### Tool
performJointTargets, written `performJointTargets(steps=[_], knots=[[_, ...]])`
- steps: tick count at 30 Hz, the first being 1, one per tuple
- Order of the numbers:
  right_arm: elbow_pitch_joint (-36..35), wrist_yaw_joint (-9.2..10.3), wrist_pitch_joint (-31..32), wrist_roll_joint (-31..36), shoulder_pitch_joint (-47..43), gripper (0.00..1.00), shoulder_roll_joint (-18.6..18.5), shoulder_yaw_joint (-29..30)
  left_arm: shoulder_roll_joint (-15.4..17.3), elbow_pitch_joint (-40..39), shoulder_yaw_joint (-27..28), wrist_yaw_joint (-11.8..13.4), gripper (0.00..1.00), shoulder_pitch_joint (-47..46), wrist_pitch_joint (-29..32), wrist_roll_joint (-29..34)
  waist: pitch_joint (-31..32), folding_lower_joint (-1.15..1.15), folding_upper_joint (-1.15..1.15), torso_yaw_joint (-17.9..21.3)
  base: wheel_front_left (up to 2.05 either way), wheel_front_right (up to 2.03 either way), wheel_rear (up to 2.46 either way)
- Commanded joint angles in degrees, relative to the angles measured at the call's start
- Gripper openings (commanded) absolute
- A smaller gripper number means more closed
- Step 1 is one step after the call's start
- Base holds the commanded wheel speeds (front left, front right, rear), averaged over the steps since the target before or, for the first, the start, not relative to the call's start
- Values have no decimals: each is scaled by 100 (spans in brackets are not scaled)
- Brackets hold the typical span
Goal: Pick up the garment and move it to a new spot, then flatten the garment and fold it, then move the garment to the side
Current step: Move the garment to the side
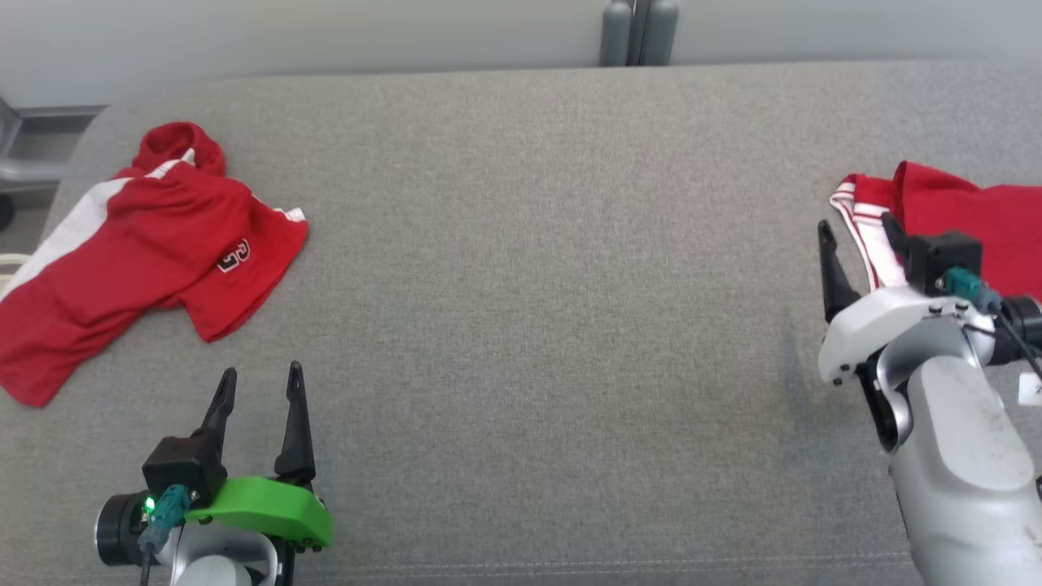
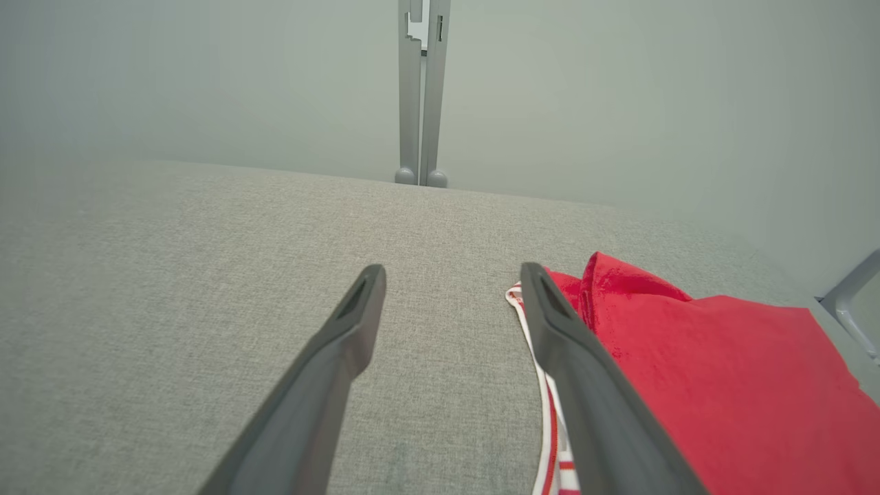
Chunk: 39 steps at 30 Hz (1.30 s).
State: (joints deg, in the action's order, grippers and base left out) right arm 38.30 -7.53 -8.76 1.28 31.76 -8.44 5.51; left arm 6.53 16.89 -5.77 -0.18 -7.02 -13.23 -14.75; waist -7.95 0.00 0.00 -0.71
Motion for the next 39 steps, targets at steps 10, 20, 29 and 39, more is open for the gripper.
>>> performJointTargets(steps=[10, 20, 29, 39], knots=[[-1288, 8, -323, -265, -1426, 100, 468, -65, 30, 108, 99, 76, 100, 628, -100, -152, 1279, 0, 0, -259, 0, 0, 0], [-2056, 8, -476, -691, -2561, 100, 546, -187, 91, -235, 25, 150, 100, 1142, -188, 84, 1433, 0, 0, -161, 0, 0, 0], [-2293, 8, -550, -663, -3104, 100, 549, 64, 27, -332, 74, -59, 100, 1276, -198, 192, 1355, 0, 0, 22, 0, 0, 0], [-1910, 8, -635, -880, -3002, 100, 548, 42, -141, -374, 396, -290, 100, 1318, -200, 315, 1260, 0, 0, 170, 0, 0, 0]])
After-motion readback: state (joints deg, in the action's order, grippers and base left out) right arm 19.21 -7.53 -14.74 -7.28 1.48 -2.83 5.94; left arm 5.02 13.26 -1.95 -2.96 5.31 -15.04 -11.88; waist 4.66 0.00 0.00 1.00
